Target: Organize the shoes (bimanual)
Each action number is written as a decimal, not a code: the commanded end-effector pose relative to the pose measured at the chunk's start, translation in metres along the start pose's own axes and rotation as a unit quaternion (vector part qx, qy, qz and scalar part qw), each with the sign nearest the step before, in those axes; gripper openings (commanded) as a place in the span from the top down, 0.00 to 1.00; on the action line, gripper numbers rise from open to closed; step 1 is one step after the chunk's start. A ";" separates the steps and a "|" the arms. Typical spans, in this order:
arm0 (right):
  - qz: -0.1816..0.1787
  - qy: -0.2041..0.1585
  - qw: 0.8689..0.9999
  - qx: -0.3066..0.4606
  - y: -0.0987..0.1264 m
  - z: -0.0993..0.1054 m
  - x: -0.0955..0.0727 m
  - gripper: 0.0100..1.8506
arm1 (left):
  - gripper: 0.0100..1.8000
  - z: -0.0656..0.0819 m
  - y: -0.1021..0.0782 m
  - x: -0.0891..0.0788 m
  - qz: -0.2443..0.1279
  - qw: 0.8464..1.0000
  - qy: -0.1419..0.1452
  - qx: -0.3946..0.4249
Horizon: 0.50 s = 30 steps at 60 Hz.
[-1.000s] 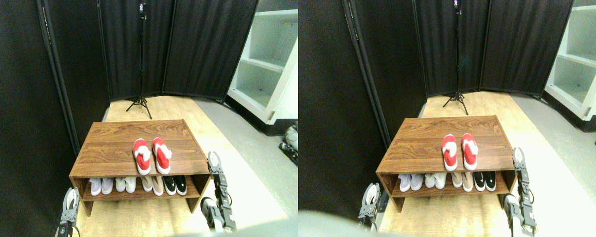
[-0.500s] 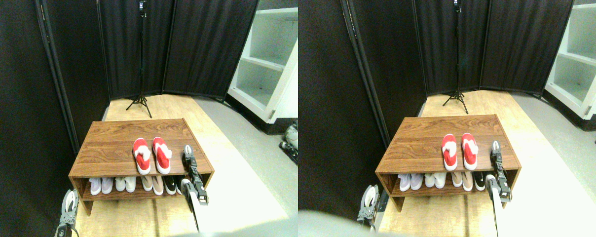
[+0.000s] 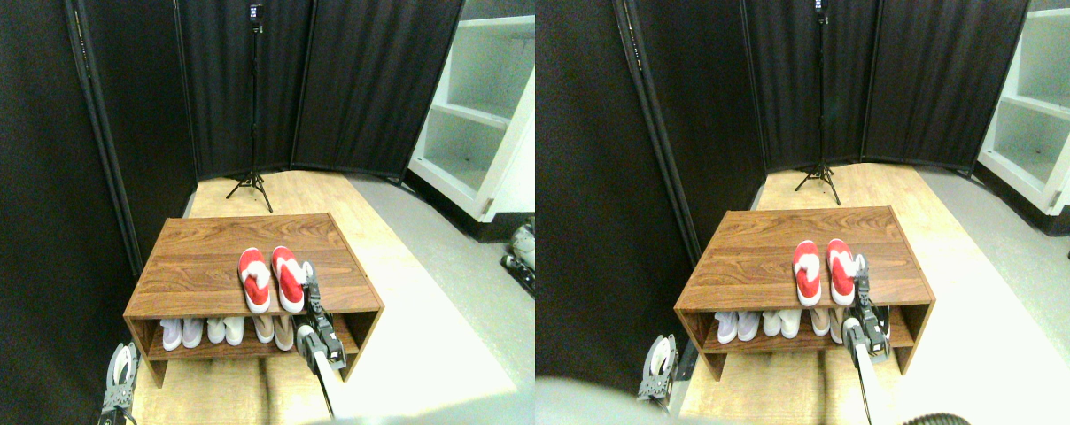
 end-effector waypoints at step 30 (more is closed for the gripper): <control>0.001 0.022 0.999 -0.033 -0.002 -0.005 0.000 1.00 | 1.00 0.006 -0.004 -0.006 -0.023 1.000 -0.012 -0.002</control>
